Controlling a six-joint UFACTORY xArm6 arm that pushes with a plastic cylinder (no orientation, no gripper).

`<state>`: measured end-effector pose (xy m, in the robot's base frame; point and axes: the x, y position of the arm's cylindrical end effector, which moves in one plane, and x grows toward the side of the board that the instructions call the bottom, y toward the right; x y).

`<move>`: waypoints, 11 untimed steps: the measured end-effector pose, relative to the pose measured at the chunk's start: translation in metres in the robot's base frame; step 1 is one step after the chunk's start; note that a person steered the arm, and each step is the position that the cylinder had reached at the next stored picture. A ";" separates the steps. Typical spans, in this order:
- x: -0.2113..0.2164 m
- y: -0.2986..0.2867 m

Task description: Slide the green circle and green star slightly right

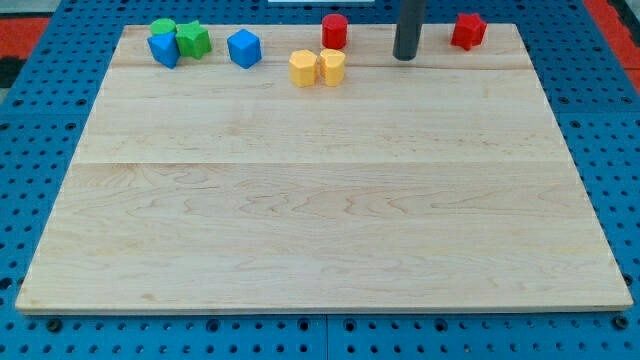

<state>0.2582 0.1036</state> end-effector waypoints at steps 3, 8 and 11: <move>0.138 -0.134; 0.019 -0.407; -0.055 -0.344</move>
